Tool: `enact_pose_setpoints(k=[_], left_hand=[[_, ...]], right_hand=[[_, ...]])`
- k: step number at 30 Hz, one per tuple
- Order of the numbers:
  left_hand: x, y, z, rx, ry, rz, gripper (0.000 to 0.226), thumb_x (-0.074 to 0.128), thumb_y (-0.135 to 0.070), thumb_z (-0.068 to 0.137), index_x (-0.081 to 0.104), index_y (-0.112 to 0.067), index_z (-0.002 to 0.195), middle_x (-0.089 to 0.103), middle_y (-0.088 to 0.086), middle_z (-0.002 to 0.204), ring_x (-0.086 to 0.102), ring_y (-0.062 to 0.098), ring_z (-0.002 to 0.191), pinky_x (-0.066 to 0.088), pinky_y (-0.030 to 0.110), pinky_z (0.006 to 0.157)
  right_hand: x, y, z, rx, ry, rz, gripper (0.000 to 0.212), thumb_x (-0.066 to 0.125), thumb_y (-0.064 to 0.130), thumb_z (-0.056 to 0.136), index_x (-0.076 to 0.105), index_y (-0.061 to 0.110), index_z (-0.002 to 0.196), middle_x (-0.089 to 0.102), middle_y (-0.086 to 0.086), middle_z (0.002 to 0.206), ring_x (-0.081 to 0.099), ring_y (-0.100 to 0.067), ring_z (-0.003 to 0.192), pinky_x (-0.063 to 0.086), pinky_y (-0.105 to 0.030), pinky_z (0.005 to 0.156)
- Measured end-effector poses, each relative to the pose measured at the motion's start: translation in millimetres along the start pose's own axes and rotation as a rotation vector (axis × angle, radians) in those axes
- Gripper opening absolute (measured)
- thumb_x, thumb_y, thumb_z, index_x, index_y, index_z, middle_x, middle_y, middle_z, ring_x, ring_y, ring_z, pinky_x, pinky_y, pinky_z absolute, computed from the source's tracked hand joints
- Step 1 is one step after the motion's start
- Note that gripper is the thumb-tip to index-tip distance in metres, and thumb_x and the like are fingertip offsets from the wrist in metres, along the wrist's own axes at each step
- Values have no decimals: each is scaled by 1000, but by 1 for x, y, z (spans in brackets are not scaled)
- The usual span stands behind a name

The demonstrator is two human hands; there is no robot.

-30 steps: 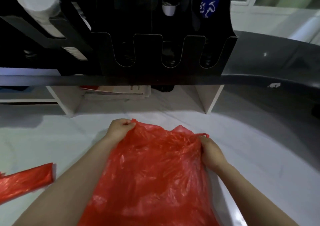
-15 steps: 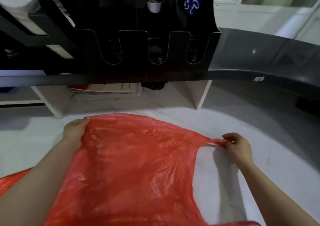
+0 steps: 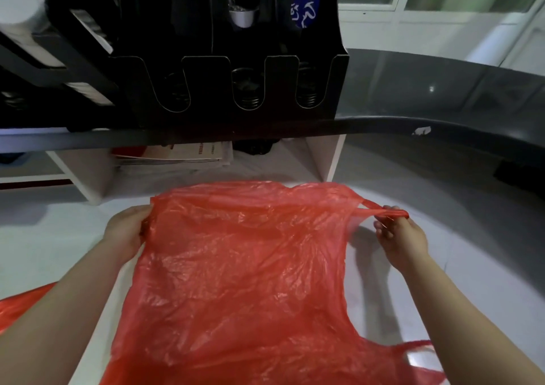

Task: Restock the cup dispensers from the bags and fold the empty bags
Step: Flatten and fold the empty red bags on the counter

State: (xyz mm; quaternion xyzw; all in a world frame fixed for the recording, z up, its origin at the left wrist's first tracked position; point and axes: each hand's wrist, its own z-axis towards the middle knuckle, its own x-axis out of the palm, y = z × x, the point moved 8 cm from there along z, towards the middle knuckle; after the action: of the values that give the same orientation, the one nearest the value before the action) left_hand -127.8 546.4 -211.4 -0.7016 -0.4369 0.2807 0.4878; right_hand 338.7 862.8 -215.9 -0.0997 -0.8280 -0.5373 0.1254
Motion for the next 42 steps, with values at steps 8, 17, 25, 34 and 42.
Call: enact_pose_setpoints(k=[8, 17, 25, 34, 42], left_hand=[[-7, -3, -5, -102, 31, -106, 28, 63, -38, 89, 65, -17, 108, 65, 3, 102, 60, 20, 96, 47, 41, 93], [-11, -30, -20, 311, -253, 271, 20, 54, -26, 95, 58, -16, 78, 57, 9, 79, 49, 19, 61, 46, 26, 53], [-29, -11, -23, 96, -155, 93, 11, 66, -23, 88, 62, -17, 80, 61, 2, 79, 56, 14, 70, 47, 28, 70], [-46, 1, -14, -26, -135, -35, 10, 59, -23, 94, 60, -18, 84, 61, 0, 83, 57, 15, 74, 48, 33, 73], [-29, -1, -14, -42, -55, -117, 17, 59, -26, 93, 67, -12, 99, 71, 8, 91, 68, 21, 82, 53, 41, 77]], right_hand=[[-12, 13, 10, -22, 18, -86, 19, 53, 25, 95, 71, 20, 90, 46, 3, 63, 38, -9, 46, 32, -18, 44], [-5, 13, 10, 109, 152, 176, 29, 38, 1, 92, 63, 16, 95, 71, 0, 87, 68, -13, 77, 48, -20, 67], [2, 27, 15, 56, 201, 109, 11, 58, 2, 89, 61, 10, 96, 66, -9, 80, 68, -16, 67, 56, -26, 64], [-12, 59, 11, -444, -7, -684, 16, 65, 12, 85, 69, 27, 90, 68, 6, 83, 63, -10, 73, 47, -28, 69], [-9, 52, 11, -210, -25, -377, 24, 49, 22, 96, 61, 9, 80, 51, -7, 49, 44, -11, 34, 32, -17, 36]])
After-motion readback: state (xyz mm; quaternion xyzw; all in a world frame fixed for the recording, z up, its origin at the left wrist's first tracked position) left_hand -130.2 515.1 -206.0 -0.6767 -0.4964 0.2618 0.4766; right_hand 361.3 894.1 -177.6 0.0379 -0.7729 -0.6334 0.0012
